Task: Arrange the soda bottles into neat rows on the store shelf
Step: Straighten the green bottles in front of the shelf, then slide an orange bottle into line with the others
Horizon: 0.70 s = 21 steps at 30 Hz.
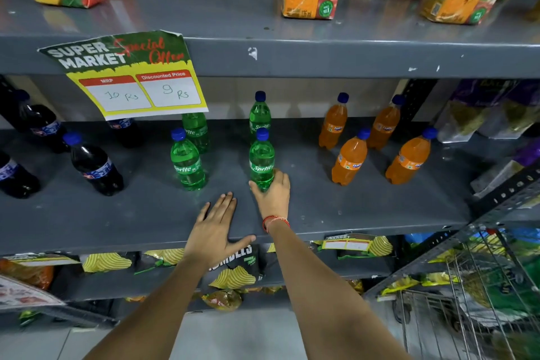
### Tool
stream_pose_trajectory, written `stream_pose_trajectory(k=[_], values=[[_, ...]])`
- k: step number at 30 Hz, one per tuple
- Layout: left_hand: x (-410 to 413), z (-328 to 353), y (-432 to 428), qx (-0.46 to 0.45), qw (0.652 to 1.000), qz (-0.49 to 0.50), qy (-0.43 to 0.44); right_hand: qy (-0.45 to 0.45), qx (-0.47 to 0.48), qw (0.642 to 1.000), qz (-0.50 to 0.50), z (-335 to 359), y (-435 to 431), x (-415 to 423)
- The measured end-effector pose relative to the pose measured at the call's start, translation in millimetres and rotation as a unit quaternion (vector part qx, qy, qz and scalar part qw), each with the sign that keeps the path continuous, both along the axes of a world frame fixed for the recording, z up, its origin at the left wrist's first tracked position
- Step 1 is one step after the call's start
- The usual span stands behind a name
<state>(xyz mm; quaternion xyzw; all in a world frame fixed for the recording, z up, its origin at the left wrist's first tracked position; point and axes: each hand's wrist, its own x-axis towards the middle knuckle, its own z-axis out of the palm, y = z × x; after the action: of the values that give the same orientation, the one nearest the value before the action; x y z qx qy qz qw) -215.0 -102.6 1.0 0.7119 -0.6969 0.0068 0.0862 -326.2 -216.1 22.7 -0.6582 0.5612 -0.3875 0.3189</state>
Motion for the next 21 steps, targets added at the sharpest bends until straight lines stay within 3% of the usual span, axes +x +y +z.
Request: stream_pose_trajectory(k=[6,11,16,21], values=[[-1,2,2,0.015,1.0,0.005,-0.013,-0.066,0.034,0.997,-0.007,1,6,-13],[0,-1,2,0.025,0.999,0.011,-0.039,-0.135,-0.011,0.983,-0.122,-4,9,-65],[-1,1,2,0.021,0.999,0.011,-0.046,-0.094,-0.004,0.966,-0.24,4,-18,-118],[-2,2,2,0.02,0.999,0.01,-0.039,-0.071,0.044,0.977,-0.197,10,-47,-136]])
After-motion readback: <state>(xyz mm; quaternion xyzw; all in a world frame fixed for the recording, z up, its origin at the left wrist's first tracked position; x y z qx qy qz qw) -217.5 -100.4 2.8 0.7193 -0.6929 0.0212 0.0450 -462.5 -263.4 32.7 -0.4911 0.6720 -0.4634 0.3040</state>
